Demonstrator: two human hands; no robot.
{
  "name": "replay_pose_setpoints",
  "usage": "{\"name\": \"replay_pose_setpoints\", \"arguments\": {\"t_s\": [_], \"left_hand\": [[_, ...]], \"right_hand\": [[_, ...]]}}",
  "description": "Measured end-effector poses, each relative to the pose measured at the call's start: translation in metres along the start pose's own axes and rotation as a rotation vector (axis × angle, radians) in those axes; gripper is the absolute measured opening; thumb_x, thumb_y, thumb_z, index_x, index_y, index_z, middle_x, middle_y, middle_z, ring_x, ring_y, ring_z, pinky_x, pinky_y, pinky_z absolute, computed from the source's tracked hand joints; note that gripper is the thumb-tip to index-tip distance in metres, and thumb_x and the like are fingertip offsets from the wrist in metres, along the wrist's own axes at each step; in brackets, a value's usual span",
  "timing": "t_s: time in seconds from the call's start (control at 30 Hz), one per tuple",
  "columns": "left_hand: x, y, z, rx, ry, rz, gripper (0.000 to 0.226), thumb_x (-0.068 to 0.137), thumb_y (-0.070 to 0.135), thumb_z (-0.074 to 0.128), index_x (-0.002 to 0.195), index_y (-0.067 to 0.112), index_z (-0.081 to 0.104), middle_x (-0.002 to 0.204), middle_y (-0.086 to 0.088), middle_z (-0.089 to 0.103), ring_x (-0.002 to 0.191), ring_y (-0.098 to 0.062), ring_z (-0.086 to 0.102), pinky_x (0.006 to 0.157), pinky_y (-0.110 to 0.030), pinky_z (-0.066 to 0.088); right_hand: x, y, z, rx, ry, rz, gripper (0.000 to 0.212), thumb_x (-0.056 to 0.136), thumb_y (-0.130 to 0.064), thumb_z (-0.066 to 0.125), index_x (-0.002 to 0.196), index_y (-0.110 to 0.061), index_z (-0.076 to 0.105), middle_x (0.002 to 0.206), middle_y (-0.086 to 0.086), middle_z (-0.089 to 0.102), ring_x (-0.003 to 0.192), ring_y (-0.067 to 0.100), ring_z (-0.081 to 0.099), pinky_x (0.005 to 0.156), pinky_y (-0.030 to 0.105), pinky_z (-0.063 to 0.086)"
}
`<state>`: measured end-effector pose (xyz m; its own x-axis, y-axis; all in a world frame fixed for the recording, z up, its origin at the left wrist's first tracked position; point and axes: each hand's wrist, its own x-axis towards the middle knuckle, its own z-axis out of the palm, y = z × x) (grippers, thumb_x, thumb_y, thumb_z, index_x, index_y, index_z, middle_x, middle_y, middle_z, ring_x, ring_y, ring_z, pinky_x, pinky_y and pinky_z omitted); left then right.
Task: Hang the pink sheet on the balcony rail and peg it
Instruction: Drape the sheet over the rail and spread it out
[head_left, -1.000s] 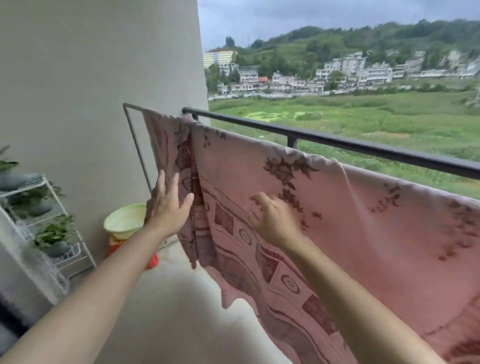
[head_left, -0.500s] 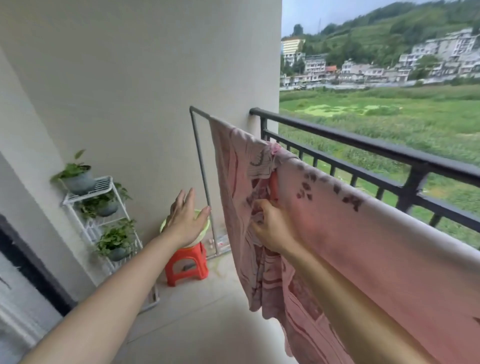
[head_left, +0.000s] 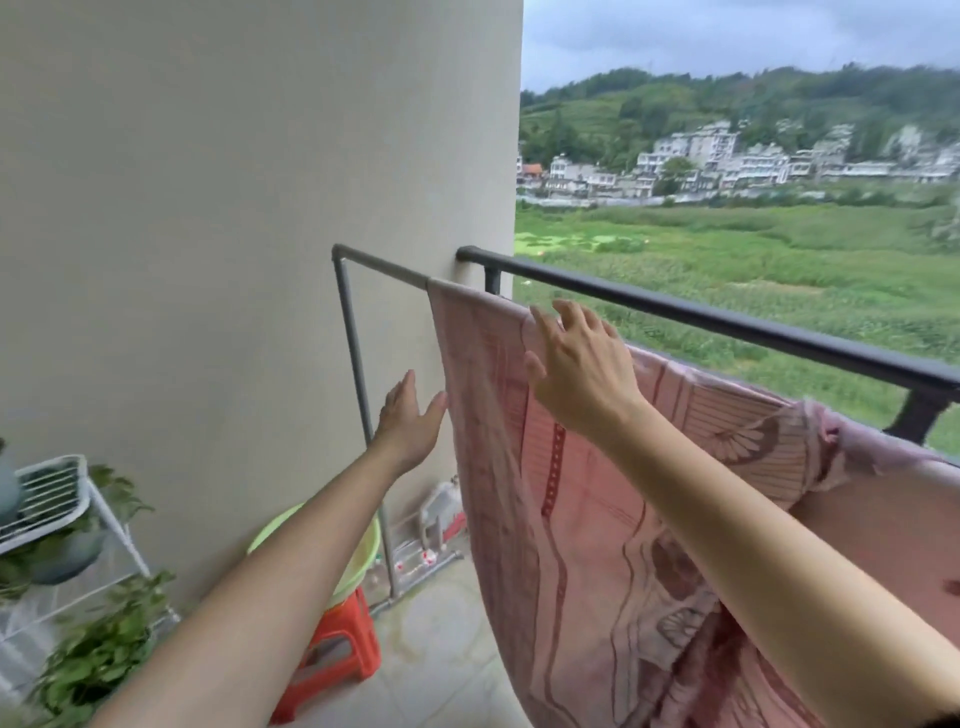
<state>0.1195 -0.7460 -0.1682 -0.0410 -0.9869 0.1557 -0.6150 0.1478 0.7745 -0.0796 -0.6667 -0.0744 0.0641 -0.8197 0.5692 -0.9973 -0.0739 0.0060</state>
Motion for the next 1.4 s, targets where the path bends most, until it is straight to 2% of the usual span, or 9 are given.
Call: {"name": "replay_pose_setpoints", "arguments": {"t_s": [0.23,0.37,0.5,0.73,0.9,1.07,1.2,1.3,1.4], "left_hand": [[0.128,0.004,-0.026,-0.278,-0.027,0.077,0.065,0.100,0.045,0.042,0.152,0.011,0.025,0.155,-0.006,0.034,0.141,-0.020,0.035,0.115,-0.033,0.028],[0.177,0.017,-0.013,-0.404,-0.027,0.112,0.055,0.098,0.055,0.036,0.123,0.009,0.055,0.107,0.001,0.064,0.099,-0.019,0.060,0.077,-0.029,0.043],[0.205,0.017,-0.001,-0.334,0.224,0.286,0.034,0.101,0.044,0.038,0.090,0.015,0.050,0.073,0.010,0.055,0.077,-0.022,0.057,0.066,-0.031,0.040],[0.280,0.001,-0.028,-0.259,0.344,0.331,0.026,0.101,0.037,0.038,0.089,0.015,0.042,0.077,0.002,0.058,0.079,-0.027,0.059,0.071,-0.036,0.045],[0.330,-0.016,-0.047,-0.180,0.429,0.364,0.021,0.102,0.033,0.040,0.090,0.016,0.039,0.081,0.000,0.058,0.077,-0.023,0.055,0.066,-0.029,0.035],[0.348,-0.035,-0.057,-0.150,0.304,0.548,0.020,0.101,0.032,0.043,0.087,0.017,0.040,0.074,0.001,0.055,0.072,-0.026,0.053,0.062,-0.033,0.035],[0.362,-0.047,-0.088,-0.353,0.242,0.584,0.021,0.102,0.030,0.044,0.087,0.015,0.041,0.066,0.013,0.046,0.060,-0.006,0.047,0.059,-0.021,0.036],[0.389,-0.073,-0.131,-0.441,0.346,0.533,0.017,0.102,0.026,0.043,0.090,0.014,0.043,0.073,0.008,0.053,0.062,-0.003,0.048,0.057,-0.005,0.033],[0.444,-0.127,-0.175,-0.507,0.543,0.247,0.013,0.100,0.022,0.043,0.093,0.012,0.048,0.093,-0.012,0.063,0.086,-0.026,0.059,0.074,-0.024,0.039]], "right_hand": [[0.040,-0.025,0.073,-0.291,0.058,0.197,0.057,0.092,-0.033,0.052,0.146,-0.016,0.040,0.135,0.008,0.052,0.107,0.031,0.053,0.093,0.047,0.033],[0.048,-0.030,0.097,-0.352,0.213,0.266,0.054,0.091,-0.026,0.054,0.143,-0.018,0.045,0.135,0.006,0.051,0.115,0.029,0.049,0.104,0.047,0.026],[0.062,-0.044,0.111,-0.345,0.300,0.355,0.049,0.092,-0.032,0.047,0.139,-0.017,0.049,0.135,0.004,0.053,0.123,0.028,0.047,0.110,0.051,0.018],[0.131,-0.083,0.153,-0.280,0.288,0.395,0.056,0.089,-0.034,0.048,0.142,-0.014,0.046,0.131,0.006,0.055,0.119,0.027,0.049,0.106,0.050,0.023],[0.173,-0.112,0.190,-0.294,0.296,0.361,0.056,0.089,-0.027,0.047,0.143,-0.012,0.046,0.141,0.008,0.050,0.134,0.030,0.041,0.112,0.055,0.019],[0.185,-0.122,0.198,-0.332,0.292,0.422,0.049,0.093,-0.036,0.046,0.139,-0.019,0.050,0.137,0.000,0.053,0.134,0.024,0.042,0.114,0.060,0.010],[0.206,-0.136,0.198,-0.363,0.280,0.348,0.040,0.100,-0.039,0.044,0.133,-0.020,0.058,0.126,0.000,0.063,0.115,0.025,0.057,0.104,0.051,0.029],[0.237,-0.172,0.195,-0.312,0.262,0.290,0.048,0.099,-0.051,0.039,0.129,-0.021,0.060,0.120,0.002,0.067,0.104,0.026,0.061,0.094,0.043,0.039],[0.268,-0.198,0.194,-0.330,0.230,0.367,0.058,0.098,-0.059,0.032,0.131,-0.019,0.058,0.123,0.006,0.066,0.108,0.028,0.061,0.093,0.041,0.041]]}}
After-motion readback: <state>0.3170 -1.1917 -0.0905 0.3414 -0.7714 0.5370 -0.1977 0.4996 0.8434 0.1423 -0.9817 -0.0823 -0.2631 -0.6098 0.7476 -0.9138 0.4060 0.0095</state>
